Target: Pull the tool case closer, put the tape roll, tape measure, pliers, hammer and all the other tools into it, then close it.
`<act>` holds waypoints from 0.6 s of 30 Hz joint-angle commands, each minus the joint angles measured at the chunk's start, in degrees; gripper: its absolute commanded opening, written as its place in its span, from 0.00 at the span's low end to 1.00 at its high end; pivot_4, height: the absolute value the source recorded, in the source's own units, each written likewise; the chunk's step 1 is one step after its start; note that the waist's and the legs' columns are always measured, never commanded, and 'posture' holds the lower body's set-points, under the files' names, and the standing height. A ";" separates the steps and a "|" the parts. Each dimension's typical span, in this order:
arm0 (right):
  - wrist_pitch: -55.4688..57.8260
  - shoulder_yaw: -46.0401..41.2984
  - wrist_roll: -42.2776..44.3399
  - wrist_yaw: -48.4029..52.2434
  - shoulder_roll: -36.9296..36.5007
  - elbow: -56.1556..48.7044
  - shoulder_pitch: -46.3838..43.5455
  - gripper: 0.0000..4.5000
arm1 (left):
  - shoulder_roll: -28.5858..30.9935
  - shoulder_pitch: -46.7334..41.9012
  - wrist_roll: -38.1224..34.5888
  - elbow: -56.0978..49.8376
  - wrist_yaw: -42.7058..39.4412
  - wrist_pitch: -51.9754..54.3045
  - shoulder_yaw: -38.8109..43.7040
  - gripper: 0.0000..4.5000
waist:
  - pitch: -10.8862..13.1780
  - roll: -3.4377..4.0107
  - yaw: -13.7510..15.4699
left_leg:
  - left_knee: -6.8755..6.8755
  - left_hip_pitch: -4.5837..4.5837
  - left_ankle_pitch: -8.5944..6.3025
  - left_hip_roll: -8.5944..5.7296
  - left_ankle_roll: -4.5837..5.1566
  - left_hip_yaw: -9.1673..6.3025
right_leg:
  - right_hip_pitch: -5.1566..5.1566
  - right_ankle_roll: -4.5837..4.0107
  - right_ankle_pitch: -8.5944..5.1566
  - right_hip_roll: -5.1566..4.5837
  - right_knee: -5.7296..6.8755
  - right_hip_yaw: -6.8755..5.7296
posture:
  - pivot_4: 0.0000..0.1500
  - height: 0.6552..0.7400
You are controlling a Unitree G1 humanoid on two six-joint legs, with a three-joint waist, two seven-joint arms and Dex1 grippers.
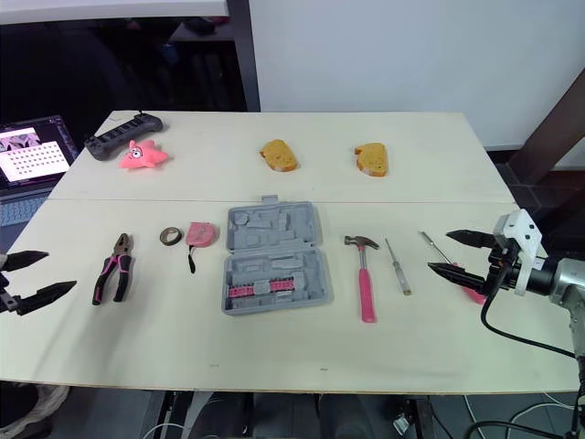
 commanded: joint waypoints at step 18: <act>9.83 3.58 -0.96 -5.07 -0.47 -13.18 -2.60 1.00 | 0.71 -4.83 -2.82 -11.41 -6.60 8.78 -5.91 0.99 | 0.03 0.06 0.02 | 0.03 0.01 0.00 0.00 0.00 0.00 | 0.02 0.09 0.05 -0.01 0.04 0.00 | 1.00 0.97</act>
